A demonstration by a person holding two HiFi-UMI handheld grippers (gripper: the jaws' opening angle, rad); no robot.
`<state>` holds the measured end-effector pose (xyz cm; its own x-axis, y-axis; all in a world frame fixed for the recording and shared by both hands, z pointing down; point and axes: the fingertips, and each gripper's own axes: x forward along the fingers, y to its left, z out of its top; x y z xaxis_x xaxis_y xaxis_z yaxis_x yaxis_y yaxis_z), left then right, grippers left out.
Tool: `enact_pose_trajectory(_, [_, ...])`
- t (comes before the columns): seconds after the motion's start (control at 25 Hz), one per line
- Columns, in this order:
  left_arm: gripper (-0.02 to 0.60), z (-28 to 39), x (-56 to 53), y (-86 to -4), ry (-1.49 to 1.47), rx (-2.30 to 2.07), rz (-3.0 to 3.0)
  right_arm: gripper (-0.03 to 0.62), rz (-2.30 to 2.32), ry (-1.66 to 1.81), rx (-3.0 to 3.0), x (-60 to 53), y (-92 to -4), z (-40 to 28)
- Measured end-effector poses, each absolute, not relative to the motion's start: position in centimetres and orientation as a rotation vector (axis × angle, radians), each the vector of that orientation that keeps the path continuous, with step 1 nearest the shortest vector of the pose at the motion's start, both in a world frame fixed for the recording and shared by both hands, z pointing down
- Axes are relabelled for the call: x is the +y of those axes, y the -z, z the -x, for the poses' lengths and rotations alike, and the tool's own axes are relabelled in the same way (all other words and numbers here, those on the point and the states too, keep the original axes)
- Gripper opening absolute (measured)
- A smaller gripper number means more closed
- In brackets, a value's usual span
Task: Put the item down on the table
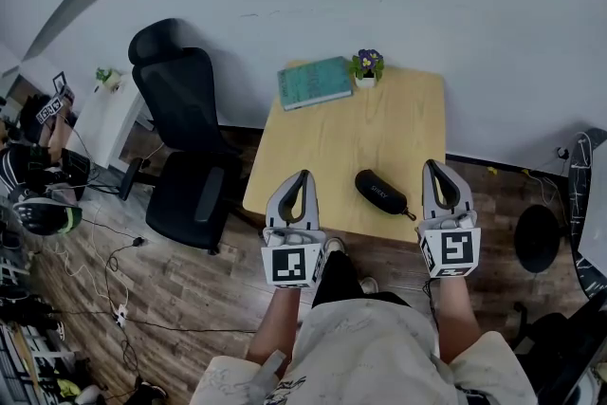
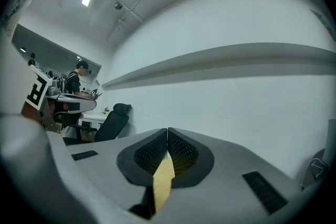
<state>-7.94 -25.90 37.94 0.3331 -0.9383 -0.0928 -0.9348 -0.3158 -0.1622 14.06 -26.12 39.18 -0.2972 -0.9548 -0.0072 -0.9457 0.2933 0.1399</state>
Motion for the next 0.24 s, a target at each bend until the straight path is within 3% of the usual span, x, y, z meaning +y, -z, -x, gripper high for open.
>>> enact_pose_trajectory(0.24, [0.006, 8.27, -25.82, -38.5, 0.039, 1.717, 2.415, 0.017, -1.81, 0.171, -2.454, -25.97, -39.64, -13.66])
